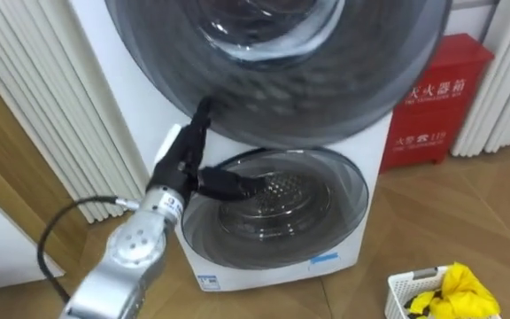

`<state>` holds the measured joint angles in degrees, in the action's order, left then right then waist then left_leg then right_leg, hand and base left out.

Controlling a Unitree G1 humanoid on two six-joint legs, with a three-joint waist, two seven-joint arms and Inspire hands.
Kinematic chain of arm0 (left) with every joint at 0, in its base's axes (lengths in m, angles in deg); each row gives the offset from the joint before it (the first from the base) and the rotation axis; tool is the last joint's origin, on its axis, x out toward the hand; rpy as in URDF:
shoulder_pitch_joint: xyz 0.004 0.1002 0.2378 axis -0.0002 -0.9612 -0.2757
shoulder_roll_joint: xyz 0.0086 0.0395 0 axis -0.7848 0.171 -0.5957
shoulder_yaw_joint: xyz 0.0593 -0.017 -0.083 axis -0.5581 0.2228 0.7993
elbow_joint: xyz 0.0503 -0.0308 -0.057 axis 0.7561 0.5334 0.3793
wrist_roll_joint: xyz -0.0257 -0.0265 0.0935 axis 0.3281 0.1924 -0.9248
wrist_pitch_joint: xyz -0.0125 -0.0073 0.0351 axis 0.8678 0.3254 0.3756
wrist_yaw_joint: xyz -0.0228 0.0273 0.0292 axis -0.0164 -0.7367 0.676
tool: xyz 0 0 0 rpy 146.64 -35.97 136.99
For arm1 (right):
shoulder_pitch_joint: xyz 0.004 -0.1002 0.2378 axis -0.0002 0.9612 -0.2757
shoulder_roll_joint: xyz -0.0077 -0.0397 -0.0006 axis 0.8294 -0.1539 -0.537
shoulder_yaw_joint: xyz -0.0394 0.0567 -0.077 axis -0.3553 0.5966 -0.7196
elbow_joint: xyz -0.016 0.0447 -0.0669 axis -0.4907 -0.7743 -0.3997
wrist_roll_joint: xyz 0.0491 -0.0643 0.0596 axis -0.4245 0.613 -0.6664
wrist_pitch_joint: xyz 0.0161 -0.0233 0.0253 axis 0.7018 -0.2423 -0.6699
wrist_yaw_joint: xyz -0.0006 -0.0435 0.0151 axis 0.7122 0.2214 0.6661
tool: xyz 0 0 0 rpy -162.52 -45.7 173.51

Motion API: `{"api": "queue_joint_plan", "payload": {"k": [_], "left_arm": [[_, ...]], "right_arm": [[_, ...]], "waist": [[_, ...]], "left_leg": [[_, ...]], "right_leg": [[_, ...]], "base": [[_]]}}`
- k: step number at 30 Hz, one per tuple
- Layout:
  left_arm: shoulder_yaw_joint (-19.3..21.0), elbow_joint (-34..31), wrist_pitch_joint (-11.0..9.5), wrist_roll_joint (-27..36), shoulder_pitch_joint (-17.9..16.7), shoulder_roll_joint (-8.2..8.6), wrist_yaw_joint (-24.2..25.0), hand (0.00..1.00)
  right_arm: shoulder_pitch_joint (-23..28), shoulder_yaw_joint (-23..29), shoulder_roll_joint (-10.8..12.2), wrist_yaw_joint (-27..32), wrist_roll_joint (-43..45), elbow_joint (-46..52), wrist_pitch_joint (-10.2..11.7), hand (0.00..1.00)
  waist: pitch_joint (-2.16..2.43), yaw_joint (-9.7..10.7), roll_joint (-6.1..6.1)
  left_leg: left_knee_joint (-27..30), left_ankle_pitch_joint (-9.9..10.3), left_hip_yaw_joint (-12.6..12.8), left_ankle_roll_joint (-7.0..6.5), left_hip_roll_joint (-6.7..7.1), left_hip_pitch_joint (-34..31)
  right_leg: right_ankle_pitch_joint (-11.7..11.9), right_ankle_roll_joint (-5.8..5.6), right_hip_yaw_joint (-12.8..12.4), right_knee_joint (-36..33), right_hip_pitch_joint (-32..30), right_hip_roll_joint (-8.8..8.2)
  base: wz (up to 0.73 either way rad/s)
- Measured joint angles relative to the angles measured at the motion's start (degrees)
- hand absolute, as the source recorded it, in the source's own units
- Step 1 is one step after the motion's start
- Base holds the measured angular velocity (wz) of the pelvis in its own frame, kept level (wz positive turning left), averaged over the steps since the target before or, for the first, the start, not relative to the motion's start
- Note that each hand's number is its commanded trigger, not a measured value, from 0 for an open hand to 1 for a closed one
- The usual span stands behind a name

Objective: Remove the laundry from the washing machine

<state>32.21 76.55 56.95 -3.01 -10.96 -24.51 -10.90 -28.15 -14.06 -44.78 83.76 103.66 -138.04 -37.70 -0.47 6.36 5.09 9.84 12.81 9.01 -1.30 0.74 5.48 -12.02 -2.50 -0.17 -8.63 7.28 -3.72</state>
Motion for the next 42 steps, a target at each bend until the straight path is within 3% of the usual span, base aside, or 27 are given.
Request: {"api": "queue_joint_plan", "payload": {"k": [5, 9, 11, 12, 13, 14, 15, 17, 18, 19, 20, 21, 22, 23, 24, 26, 30, 32, 34, 36, 38, 40, 41, 42], "left_arm": [[0.79, 0.16, 0.10, -3.59, 5.13, -3.57, 0.25, 0.00], [1.24, 0.11, -0.89, -4.87, 11.94, -6.90, 0.22, 0.00], [1.32, -0.09, -1.76, -4.03, 14.36, -7.71, 0.05, 0.00], [0.93, -0.57, -1.55, -1.80, 14.20, -8.59, 0.21, 0.00], [0.85, -0.56, -1.57, -0.74, 14.15, -9.08, 0.34, 0.00], [1.13, -1.69, -1.47, 0.15, 14.14, -10.98, 0.48, 0.00], [1.92, -3.03, -1.49, 0.64, 14.26, -13.47, 0.56, 0.00], [2.77, -2.80, -1.50, 4.84, 15.83, -15.83, 0.73, 0.00], [3.03, -2.67, -1.67, 7.57, 15.90, -17.52, 0.77, 0.00], [3.38, -2.50, -1.72, 8.10, 15.88, -20.83, 0.76, 0.00], [4.28, -2.44, -1.68, 8.11, 15.89, -22.42, 0.88, 0.00], [5.54, -1.39, -1.41, 8.51, 15.68, -22.84, 1.24, 0.00], [5.55, -0.79, -1.26, 10.64, 15.70, -23.15, 1.93, 0.00], [5.55, -0.82, -1.26, 11.94, 15.71, -23.60, 2.34, 0.00], [5.56, -1.24, -1.27, 13.59, 15.77, -25.02, 2.86, 0.00], [5.57, -1.65, -1.26, 14.75, 15.94, -25.84, 2.93, 0.00], [5.94, -0.54, -0.51, 16.12, 15.92, -27.69, 5.79, 0.00], [6.86, 0.22, -0.51, 17.58, 15.92, -27.98, 7.33, 0.00], [7.59, 0.47, -0.62, 17.94, 15.28, -27.97, 8.49, 0.00], [8.80, -0.77, -0.76, 16.16, 10.97, -27.07, 9.17, 0.00], [10.08, -1.73, -2.77, 14.06, 4.64, -24.49, 9.23, 0.00], [9.88, -2.78, -3.33, 5.68, -5.78, -18.22, 9.50, 0.00], [9.45, -2.61, -3.32, 4.12, -8.49, -16.23, 9.52, 0.00], [8.23, -2.16, -2.75, 0.20, -14.20, -12.21, 9.55, 0.00]], "right_arm": [[0.70, 1.81, -0.63, 0.09, 0.91, 0.56, 0.20, 0.00], [0.79, 2.45, -2.03, 0.77, -0.55, -0.42, 0.34, 0.00], [0.37, 3.05, -2.61, 1.35, -1.77, -2.49, 1.56, 0.00], [0.61, 3.83, -2.91, 1.79, -2.67, -2.61, 1.75, 0.00], [0.75, 4.05, -2.95, 1.98, -2.96, -2.53, 1.78, 0.00], [0.96, 4.45, -2.85, 2.09, -2.46, -2.13, 1.77, 0.00], [0.78, 4.88, -2.93, 2.13, -1.69, -1.89, 1.73, 0.00], [1.18, 5.07, -3.32, 2.33, -1.46, -1.99, 1.31, 0.00], [1.26, 5.64, -3.19, 2.48, -2.34, -2.22, 1.41, 0.00], [0.76, 5.19, -2.90, 2.55, -2.31, -2.09, 1.59, 0.00], [0.46, 4.66, -2.86, 2.61, -2.31, -1.86, 1.85, 0.00], [0.74, 4.33, -3.13, 3.01, -2.53, -1.71, 1.83, 0.00], [1.26, 4.52, -3.72, 3.47, -2.85, -2.56, 0.95, 0.00], [1.33, 4.63, -3.87, 3.41, -2.68, -2.67, 0.43, 0.00], [1.31, 5.12, -3.78, 3.19, -1.94, -2.65, 0.05, 0.00], [1.32, 6.23, -3.42, 2.94, -1.33, -2.75, -0.01, 0.00], [2.58, 6.75, -3.34, 2.56, -0.12, -2.73, -0.15, 0.00], [3.18, 6.72, -3.35, 1.99, 0.37, -2.55, -0.64, 0.00], [3.47, 6.64, -3.54, 1.10, 1.75, -2.44, -1.28, 0.00], [4.22, 6.62, -3.64, 0.72, 2.37, -2.08, -1.74, 0.00], [4.37, 5.71, -3.73, 0.57, 2.34, -1.94, -2.44, 0.00], [4.27, 3.44, -3.85, 0.51, 2.77, -2.12, -2.61, 0.00], [4.23, 2.26, -3.91, 0.54, 2.73, -2.12, -2.77, 0.00], [4.10, 0.40, -3.74, 0.37, 2.79, -2.11, -3.39, 0.00]], "waist": [[0.23, 0.23, 1.18], [0.31, 0.19, 2.60], [0.26, 0.17, 3.55], [0.31, -0.68, 4.64], [0.26, -1.32, 4.77], [0.51, -2.12, 4.25], [0.43, -1.65, 3.98], [0.46, -1.26, 4.12], [0.28, -2.55, 5.34], [0.40, -3.79, 5.56], [0.52, -4.01, 4.72], [0.43, -3.00, 5.57], [0.41, -2.73, 5.56], [0.38, -2.84, 5.52], [0.32, -2.71, 5.43], [0.22, -2.58, 5.26], [0.34, -4.47, 5.36], [0.31, -4.79, 5.27], [-0.03, -5.09, 4.78], [0.06, -4.88, 4.79], [0.03, -4.60, 4.72], [0.06, -3.36, 3.89], [0.07, -2.99, 3.52], [0.02, -2.10, 2.36]], "left_leg": [[-0.05, 0.00, 0.00, 0.00, 0.00, 0.32], [-0.38, 0.00, -0.66, 0.00, 0.00, 1.34], [-1.05, -0.03, -4.13, -0.03, -0.35, 2.22], [-1.30, -0.04, -7.48, -0.04, -1.27, 2.85], [-1.26, -0.05, -8.66, -0.03, -1.64, 2.94], [-1.11, -0.01, -9.11, 0.02, -1.40, 2.19], [-1.11, 0.00, -9.00, 0.03, -1.21, 0.91], [-1.77, -0.39, -9.14, 0.26, -1.57, 0.36], [-2.76, -0.75, -12.72, 0.53, -3.80, 1.36], [-2.15, -0.46, -13.92, 0.99, -5.35, 1.07], [-1.76, -0.09, -13.81, 1.68, -5.32, 0.80], [-1.46, 0.80, -13.40, 3.14, -6.21, 1.15], [-1.84, 0.40, -10.15, 3.46, -6.29, 1.55], [-2.27, 0.14, -8.73, 3.50, -6.25, 1.66], [-2.45, 0.02, -6.46, 3.55, -6.33, 1.37], [-2.45, 0.03, -5.82, 3.55, -5.89, 1.09], [-2.04, -0.23, -4.31, 3.11, -4.74, 1.33], [-1.89, -0.34, -4.20, 2.92, -4.44, 1.78], [-1.28, -0.39, -4.20, 2.85, -4.11, 1.81], [-0.73, -0.39, -4.06, 2.85, -3.85, 1.88], [-0.23, -0.39, -4.08, 2.85, -3.72, 1.99], [-0.01, -0.46, -4.23, 2.72, -3.44, 2.25], [0.02, -0.53, -4.38, 2.63, -3.38, 2.26], [0.16, -0.54, -4.39, 2.60, -3.33, 2.15]], "right_leg": [[0.01, 0.00, -1.35, -0.11, -0.41, 0.08], [0.04, 0.00, -1.23, -0.13, 0.21, 0.13], [0.01, 0.01, -0.90, -2.11, -0.91, 0.80], [-0.04, 0.04, -0.81, -5.87, -2.81, 1.81], [-0.12, 0.11, -0.90, -6.76, -3.67, 2.13], [0.09, 0.28, -0.95, -5.56, -2.90, 1.97], [0.18, 0.39, -0.04, -3.44, -2.43, 1.74], [0.14, 0.58, 0.31, -4.50, -3.74, 2.04], [-1.16, 2.17, 0.33, -10.80, -8.76, 4.27], [0.61, 4.92, -2.35, -5.17, -12.08, 7.13], [5.73, 5.04, -2.00, -1.14, -12.91, 7.52], [9.82, 5.55, 0.85, -1.21, -12.24, 7.82], [9.76, 5.51, 0.93, -1.19, -11.21, 7.70], [9.75, 5.49, 0.61, -1.19, -11.03, 7.69], [9.61, 5.29, 0.42, -1.09, -11.01, 7.74], [9.45, 5.10, 0.56, -1.02, -11.35, 7.70], [8.61, 4.26, -1.19, -1.52, -11.35, 7.55], [8.05, 3.67, -1.38, -2.30, -11.25, 7.34], [7.77, 3.48, -1.33, -3.15, -11.28, 7.00], [7.58, 3.36, -1.17, -3.75, -11.26, 6.75], [7.18, 3.37, -0.99, -4.44, -11.19, 6.52], [5.89, 3.42, -0.28, -6.26, -11.51, 5.96], [5.64, 3.41, 0.21, -6.60, -11.53, 5.80], [5.05, 3.51, 0.58, -7.52, -11.78, 5.49]], "base": [[-0.17], [-0.11], [-0.19], [-0.32], [-0.39], [-0.05], [0.23], [0.27], [-0.60], [-0.89], [-0.33], [0.33], [0.47], [0.27], [0.17], [0.14], [-0.07], [-0.02], [0.03], [0.00], [0.03], [0.18], [0.28], [0.27]]}}
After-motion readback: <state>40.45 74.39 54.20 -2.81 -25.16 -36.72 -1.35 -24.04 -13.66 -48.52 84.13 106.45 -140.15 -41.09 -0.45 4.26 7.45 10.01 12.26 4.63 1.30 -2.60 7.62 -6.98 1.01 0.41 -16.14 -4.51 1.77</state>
